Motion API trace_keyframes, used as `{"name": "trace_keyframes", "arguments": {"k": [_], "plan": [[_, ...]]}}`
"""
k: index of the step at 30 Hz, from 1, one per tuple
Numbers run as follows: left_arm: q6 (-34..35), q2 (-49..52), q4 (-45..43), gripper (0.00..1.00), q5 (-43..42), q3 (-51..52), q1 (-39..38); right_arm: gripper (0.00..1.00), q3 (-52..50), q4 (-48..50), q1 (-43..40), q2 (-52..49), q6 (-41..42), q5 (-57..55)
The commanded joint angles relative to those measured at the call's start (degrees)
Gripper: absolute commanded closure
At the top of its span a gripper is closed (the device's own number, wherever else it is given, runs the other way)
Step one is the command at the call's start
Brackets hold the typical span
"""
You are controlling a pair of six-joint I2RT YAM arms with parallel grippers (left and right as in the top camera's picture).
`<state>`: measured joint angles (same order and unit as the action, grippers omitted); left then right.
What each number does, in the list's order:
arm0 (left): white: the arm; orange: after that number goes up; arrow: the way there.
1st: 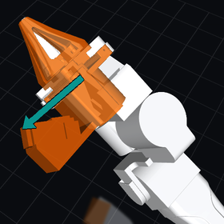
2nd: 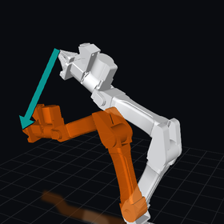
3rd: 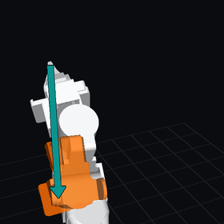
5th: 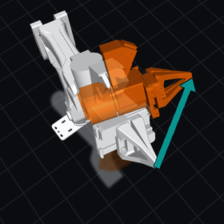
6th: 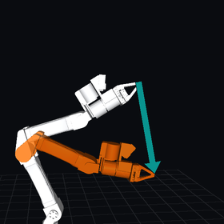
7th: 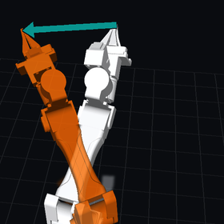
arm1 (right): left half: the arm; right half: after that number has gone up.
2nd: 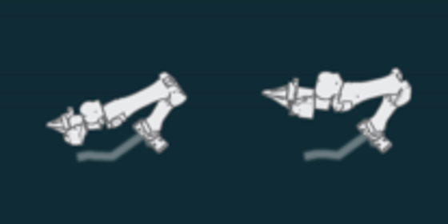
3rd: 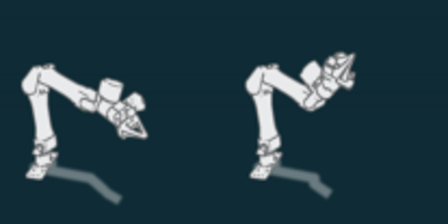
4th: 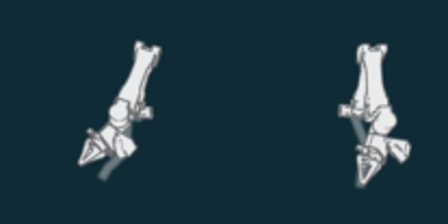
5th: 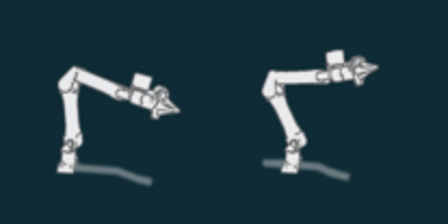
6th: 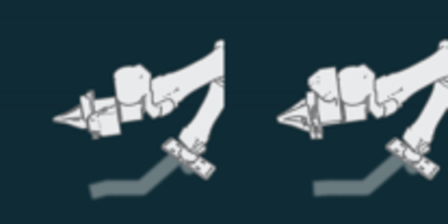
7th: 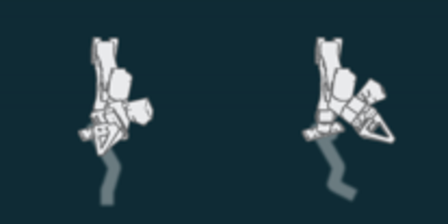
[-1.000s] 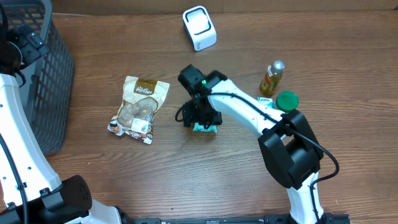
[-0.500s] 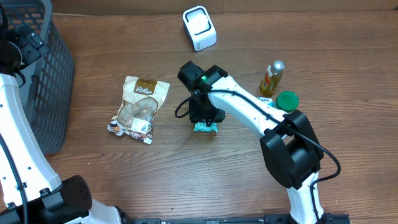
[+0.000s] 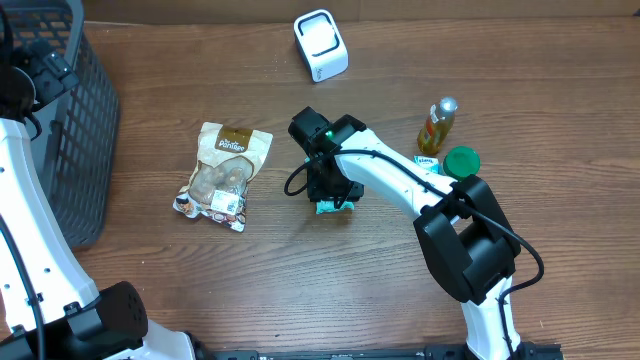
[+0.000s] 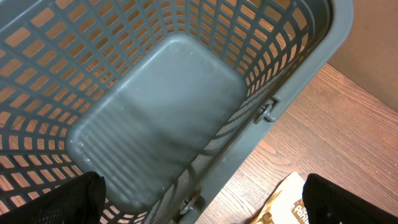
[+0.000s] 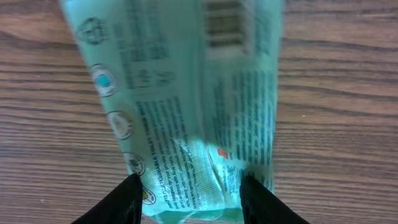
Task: Scan the item barcode
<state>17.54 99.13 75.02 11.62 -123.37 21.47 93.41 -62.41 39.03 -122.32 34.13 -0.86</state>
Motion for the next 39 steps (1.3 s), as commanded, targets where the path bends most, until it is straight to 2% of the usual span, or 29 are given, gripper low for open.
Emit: {"name": "trace_keyframes", "arguments": {"k": [1,11,16,19,27,32,34,35,37,39], "plan": [[-1.03,0.20,-0.22,0.00,0.15,-0.52,-0.17,0.55,-1.33,1.09,-0.09,-0.59,0.35,-1.88],[-1.03,0.20,-0.22,0.00,0.15,-0.52,-0.17,0.60,-9.46,8.50,-0.09,-1.05,0.04,-1.09],[-1.03,0.20,-0.22,0.00,0.13,-0.52,-0.17,0.06,-7.13,8.22,-0.09,-1.01,-7.13,2.99],[-1.03,0.20,-0.22,0.00,0.15,-0.52,-0.17,0.02,-3.89,6.12,-0.11,-1.01,-9.01,3.50],[-1.03,0.20,-0.22,0.01,0.13,-0.52,-0.17,0.00,8.48,-2.67,-0.11,-0.79,-9.18,0.59],[-1.03,0.20,-0.22,0.00,0.15,-0.52,-0.17,0.00,8.94,-2.23,-0.11,-0.90,-9.11,-8.09],[-1.03,0.20,-0.22,0.00,0.15,-0.52,-0.17,0.02,8.94,-1.92,-0.11,-0.92,-9.11,-8.11],[-1.03,0.20,-0.22,0.00,0.15,-0.52,-0.17,0.10,8.94,-1.66,-0.11,-0.92,-9.11,-7.85],[-1.03,0.20,-0.22,0.01,0.15,-0.52,-0.17,0.37,8.92,-1.09,-0.09,-0.92,-9.03,-6.73],[-1.03,0.20,-0.22,0.00,0.13,-0.52,-0.17,0.51,8.85,-0.74,-0.09,-1.07,-8.68,-6.60]]}}
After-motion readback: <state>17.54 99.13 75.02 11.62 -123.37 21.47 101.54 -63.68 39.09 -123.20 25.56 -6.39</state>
